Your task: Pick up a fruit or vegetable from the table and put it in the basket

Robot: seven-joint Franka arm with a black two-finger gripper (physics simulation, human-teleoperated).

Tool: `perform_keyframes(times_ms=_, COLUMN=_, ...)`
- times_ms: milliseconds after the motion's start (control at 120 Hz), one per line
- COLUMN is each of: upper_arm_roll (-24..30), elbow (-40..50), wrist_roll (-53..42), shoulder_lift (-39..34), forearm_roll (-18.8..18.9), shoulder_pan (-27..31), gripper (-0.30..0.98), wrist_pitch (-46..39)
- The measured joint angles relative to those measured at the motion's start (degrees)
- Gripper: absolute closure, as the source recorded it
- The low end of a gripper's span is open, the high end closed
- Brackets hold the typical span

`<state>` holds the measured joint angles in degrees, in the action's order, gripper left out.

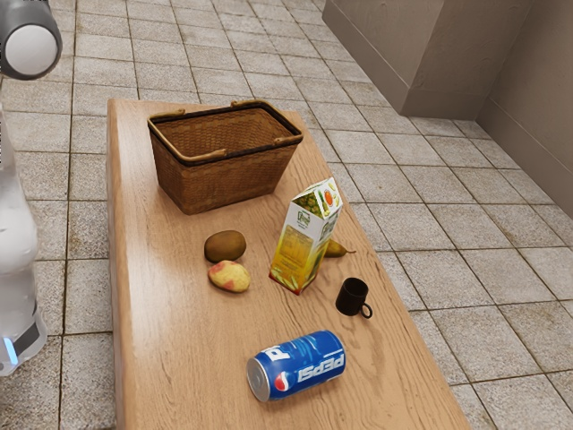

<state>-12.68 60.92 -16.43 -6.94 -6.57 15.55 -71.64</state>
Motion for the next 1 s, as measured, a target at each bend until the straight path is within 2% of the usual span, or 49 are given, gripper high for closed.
perform_keyframes(times_ms=75, upper_arm_roll=0.75, elbow=0.16, wrist_roll=-1.37, shoulder_lift=1.83, forearm_roll=0.21, shoulder_pan=-0.5, gripper=0.02, wrist_pitch=1.61)
perform_keyframes(times_ms=217, upper_arm_roll=0.82, elbow=4.13, wrist_roll=-3.39, shoulder_lift=2.63, forearm_roll=2.8, shoulder_pan=-0.57, gripper=0.02, wrist_pitch=7.78)
perform_keyframes(times_ms=283, upper_arm_roll=3.89, elbow=4.91, wrist_roll=-4.02, shoulder_lift=2.51, forearm_roll=3.41, shoulder_pan=0.4, gripper=0.02, wrist_pitch=9.34)
perform_keyframes(times_ms=333, upper_arm_roll=7.8, elbow=13.48, wrist_roll=-4.18, shoulder_lift=-7.0, forearm_roll=3.78, shoulder_pan=-1.23, gripper=0.02, wrist_pitch=8.42)
perform_keyframes(times_ms=383, upper_arm_roll=11.1, elbow=28.94, wrist_roll=-4.3, shoulder_lift=-21.1, forearm_roll=3.82, shoulder_pan=-2.65, gripper=0.02, wrist_pitch=4.36)
perform_keyframes(times_ms=425, upper_arm_roll=14.95, elbow=39.75, wrist_roll=-4.37, shoulder_lift=-29.01, forearm_roll=3.81, shoulder_pan=-3.13, gripper=0.02, wrist_pitch=-0.31)
perform_keyframes(times_ms=467, upper_arm_roll=19.79, elbow=46.34, wrist_roll=-4.44, shoulder_lift=-32.77, forearm_roll=3.47, shoulder_pan=-1.38, gripper=0.02, wrist_pitch=-5.21)
perform_keyframes(times_ms=533, upper_arm_roll=27.87, elbow=51.24, wrist_roll=-4.74, shoulder_lift=-34.92, forearm_roll=0.88, shoulder_pan=6.01, gripper=0.02, wrist_pitch=-12.2)
perform_keyframes(times_ms=592, upper_arm_roll=31.15, elbow=53.77, wrist_roll=-5.15, shoulder_lift=-36.27, forearm_roll=-1.1, shoulder_pan=10.12, gripper=0.02, wrist_pitch=-17.1)
perform_keyframes(times_ms=633, upper_arm_roll=30.49, elbow=55.17, wrist_roll=-5.5, shoulder_lift=-37.0, forearm_roll=-1.65, shoulder_pan=9.99, gripper=0.02, wrist_pitch=-20.16)
perform_keyframes(times_ms=717, upper_arm_roll=23.01, elbow=58.5, wrist_roll=-6.02, shoulder_lift=-36.06, forearm_roll=0.63, shoulder_pan=1.55, gripper=0.02, wrist_pitch=-25.88)
perform_keyframes(times_ms=800, upper_arm_roll=20.87, elbow=63.86, wrist_roll=-6.32, shoulder_lift=-35.82, forearm_roll=2.18, shoulder_pan=-2.06, gripper=0.02, wrist_pitch=-29.75)
perform_keyframes(times_ms=850, upper_arm_roll=22.1, elbow=66.09, wrist_roll=-6.48, shoulder_lift=-35.79, forearm_roll=1.87, shoulder_pan=-3.16, gripper=0.02, wrist_pitch=-31.39)
perform_keyframes(times_ms=1000, upper_arm_roll=30.55, elbow=68.25, wrist_roll=-6.42, shoulder_lift=-35.83, forearm_roll=-1.29, shoulder_pan=-4.19, gripper=0.02, wrist_pitch=-34.55)
